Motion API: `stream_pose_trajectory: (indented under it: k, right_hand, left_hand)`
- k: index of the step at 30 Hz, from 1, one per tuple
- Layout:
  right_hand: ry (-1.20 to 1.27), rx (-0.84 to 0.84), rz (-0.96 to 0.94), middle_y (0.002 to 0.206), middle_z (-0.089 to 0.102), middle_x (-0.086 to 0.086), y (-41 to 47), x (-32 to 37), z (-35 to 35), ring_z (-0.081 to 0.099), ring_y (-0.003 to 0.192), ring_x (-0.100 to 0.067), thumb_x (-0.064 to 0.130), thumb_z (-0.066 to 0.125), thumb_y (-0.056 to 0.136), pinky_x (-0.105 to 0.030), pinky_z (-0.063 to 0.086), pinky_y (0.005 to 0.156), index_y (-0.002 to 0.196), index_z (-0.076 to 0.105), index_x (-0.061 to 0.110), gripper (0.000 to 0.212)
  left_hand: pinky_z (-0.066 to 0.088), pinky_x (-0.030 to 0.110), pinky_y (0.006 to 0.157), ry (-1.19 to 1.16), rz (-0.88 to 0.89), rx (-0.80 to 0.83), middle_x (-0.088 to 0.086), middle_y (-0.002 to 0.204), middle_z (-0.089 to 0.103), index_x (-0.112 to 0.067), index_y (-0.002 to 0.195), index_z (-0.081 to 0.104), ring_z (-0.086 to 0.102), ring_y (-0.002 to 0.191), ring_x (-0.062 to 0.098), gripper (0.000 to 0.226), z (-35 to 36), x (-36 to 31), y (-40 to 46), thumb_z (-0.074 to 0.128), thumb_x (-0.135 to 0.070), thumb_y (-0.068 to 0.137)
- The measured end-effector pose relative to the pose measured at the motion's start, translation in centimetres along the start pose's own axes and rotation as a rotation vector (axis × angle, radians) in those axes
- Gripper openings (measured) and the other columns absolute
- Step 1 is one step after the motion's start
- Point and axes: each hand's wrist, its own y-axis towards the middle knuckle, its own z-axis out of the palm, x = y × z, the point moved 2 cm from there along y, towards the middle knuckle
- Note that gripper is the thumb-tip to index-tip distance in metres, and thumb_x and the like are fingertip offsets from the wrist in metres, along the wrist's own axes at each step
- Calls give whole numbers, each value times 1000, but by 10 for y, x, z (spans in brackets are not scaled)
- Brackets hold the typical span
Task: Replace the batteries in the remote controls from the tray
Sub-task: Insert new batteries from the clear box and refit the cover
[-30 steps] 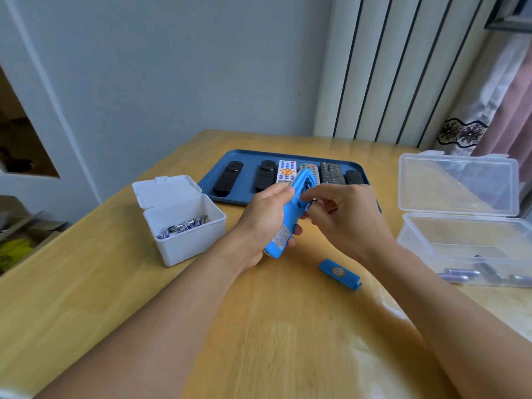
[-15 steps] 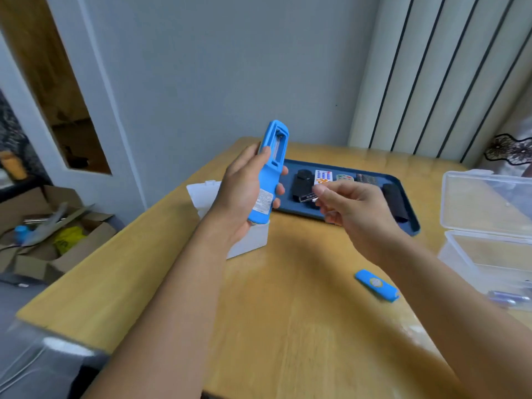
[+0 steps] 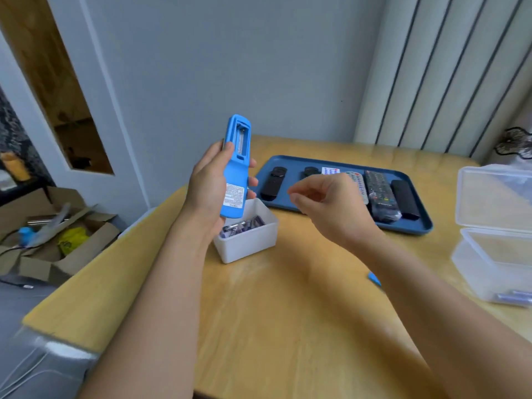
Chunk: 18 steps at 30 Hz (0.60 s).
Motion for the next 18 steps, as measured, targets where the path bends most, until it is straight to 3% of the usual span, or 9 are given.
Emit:
stream_pose_trajectory:
  k: [3, 5, 8, 10, 13, 18]
  right_hand:
    - [-138, -41, -8, 70, 72, 12, -10, -4, -56, 65, 65, -2, 17, 72, 86, -15, 49, 59, 79, 78, 19, 9]
    - [-261, -49, 41, 62, 71, 6, -18, -19, -106, 66, 58, -7, 22, 75, 84, -26, 53, 58, 74, 77, 17, 12]
    - [-391, 85, 265, 62, 73, -2, -33, -41, -183, 70, 57, -16, 25, 75, 85, -30, 55, 51, 71, 76, 13, 18]
    - [-498, 188, 419, 66, 75, -4, -47, -53, -221, 70, 58, -14, 17, 75, 86, -25, 57, 52, 74, 77, 9, 15]
    - [-605, 319, 642, 75, 76, -12, -66, -75, -248, 72, 62, -17, 7, 75, 85, -30, 63, 67, 90, 77, 0, 9]
    - [-638, 390, 743, 79, 76, -9, -72, -88, -252, 76, 72, -19, 16, 85, 78, -39, 64, 76, 99, 76, 6, 25]
  left_hand:
    - [53, 31, 48, 19, -31, 116, 12, 88, 65, -11, 110, 59, 62, 54, 22, 24, 51, 14, -14, 46, -32, 105]
    - [54, 31, 46, 41, -90, 224, 10, 85, 65, -9, 111, 58, 62, 51, 20, 25, 95, 30, -26, 50, -31, 103]
    - [56, 33, 46, 93, -201, 398, 10, 85, 65, -9, 110, 58, 63, 50, 20, 19, 154, 60, -41, 50, -25, 104]
    - [56, 33, 46, 111, -266, 437, 12, 86, 64, -7, 113, 56, 63, 49, 21, 19, 185, 79, -50, 49, -22, 104]
    - [52, 29, 42, 74, -342, 434, 13, 82, 64, -4, 110, 53, 60, 44, 20, 17, 220, 99, -64, 49, -19, 104]
    - [50, 27, 40, 93, -343, 460, 12, 80, 67, -11, 95, 58, 59, 45, 19, 14, 227, 111, -67, 51, -19, 103]
